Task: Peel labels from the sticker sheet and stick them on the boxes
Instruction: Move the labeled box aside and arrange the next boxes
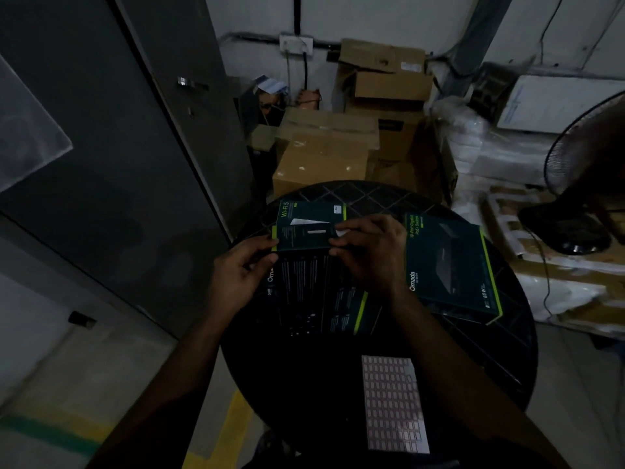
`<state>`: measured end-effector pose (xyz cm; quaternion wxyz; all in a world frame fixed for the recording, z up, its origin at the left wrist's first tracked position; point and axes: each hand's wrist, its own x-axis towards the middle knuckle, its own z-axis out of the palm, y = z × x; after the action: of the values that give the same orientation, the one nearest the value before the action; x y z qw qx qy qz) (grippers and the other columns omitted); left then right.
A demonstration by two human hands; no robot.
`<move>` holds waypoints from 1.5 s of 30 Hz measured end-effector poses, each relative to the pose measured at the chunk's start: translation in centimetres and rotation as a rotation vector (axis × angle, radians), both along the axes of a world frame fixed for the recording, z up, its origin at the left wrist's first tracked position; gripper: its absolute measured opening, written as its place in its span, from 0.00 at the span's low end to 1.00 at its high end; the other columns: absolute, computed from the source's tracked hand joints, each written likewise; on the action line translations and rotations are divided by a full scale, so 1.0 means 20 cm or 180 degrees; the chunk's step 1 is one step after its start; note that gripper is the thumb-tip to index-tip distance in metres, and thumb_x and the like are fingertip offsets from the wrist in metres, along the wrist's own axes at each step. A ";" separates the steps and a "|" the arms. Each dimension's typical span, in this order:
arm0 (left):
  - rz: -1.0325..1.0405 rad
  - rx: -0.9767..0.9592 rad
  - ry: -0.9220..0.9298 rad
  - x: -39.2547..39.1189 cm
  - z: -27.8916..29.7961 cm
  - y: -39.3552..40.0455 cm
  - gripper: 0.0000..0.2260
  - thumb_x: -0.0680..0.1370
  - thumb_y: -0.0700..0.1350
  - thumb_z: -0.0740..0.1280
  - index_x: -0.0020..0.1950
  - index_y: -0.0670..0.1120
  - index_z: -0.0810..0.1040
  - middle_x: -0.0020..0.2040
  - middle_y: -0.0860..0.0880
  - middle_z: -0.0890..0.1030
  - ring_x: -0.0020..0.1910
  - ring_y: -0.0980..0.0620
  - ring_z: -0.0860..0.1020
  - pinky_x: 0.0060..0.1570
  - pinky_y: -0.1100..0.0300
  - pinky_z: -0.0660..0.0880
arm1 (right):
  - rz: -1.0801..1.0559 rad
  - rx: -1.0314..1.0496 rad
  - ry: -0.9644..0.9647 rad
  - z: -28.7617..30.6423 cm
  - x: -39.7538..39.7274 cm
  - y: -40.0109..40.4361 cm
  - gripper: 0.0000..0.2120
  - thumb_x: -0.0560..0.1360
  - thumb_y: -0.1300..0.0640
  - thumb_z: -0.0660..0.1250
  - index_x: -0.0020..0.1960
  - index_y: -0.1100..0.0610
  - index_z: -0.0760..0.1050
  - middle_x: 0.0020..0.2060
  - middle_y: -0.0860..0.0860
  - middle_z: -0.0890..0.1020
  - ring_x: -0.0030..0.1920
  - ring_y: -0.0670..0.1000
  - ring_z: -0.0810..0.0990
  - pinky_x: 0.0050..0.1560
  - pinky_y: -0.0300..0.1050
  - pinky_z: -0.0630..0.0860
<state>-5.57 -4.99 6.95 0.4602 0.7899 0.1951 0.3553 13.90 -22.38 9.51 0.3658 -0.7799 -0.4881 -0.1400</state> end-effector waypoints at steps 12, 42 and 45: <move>0.0220 0.0788 0.0352 0.01 -0.01 -0.09 0.11 0.80 0.48 0.62 0.58 0.45 0.76 0.69 0.48 0.73 0.67 0.52 0.72 0.63 0.65 0.68 | -0.0043 0.0218 0.1169 0.00 0.18 -0.23 0.09 0.65 0.50 0.80 0.44 0.49 0.86 0.64 0.43 0.79 0.64 0.50 0.74 0.61 0.38 0.71; 0.0033 0.3255 0.2268 0.40 0.15 -0.47 0.43 0.71 0.62 0.67 0.80 0.48 0.53 0.78 0.45 0.61 0.76 0.42 0.60 0.74 0.45 0.58 | -0.1343 -0.3016 0.2554 -1.05 -0.20 -0.85 0.52 0.65 0.41 0.80 0.78 0.46 0.52 0.74 0.56 0.57 0.72 0.62 0.59 0.66 0.61 0.70; 0.0029 0.3244 0.2278 0.40 0.17 -0.47 0.44 0.71 0.62 0.67 0.80 0.48 0.53 0.78 0.45 0.60 0.76 0.42 0.59 0.74 0.45 0.57 | -0.1644 -0.2898 0.2716 -1.01 -0.20 -0.85 0.54 0.64 0.44 0.81 0.79 0.46 0.51 0.74 0.59 0.53 0.73 0.65 0.58 0.64 0.62 0.72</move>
<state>2.40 -14.47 10.26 -0.0700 0.9796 0.1465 0.1188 9.89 -39.36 -10.70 0.1162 -0.9349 -0.1091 0.3170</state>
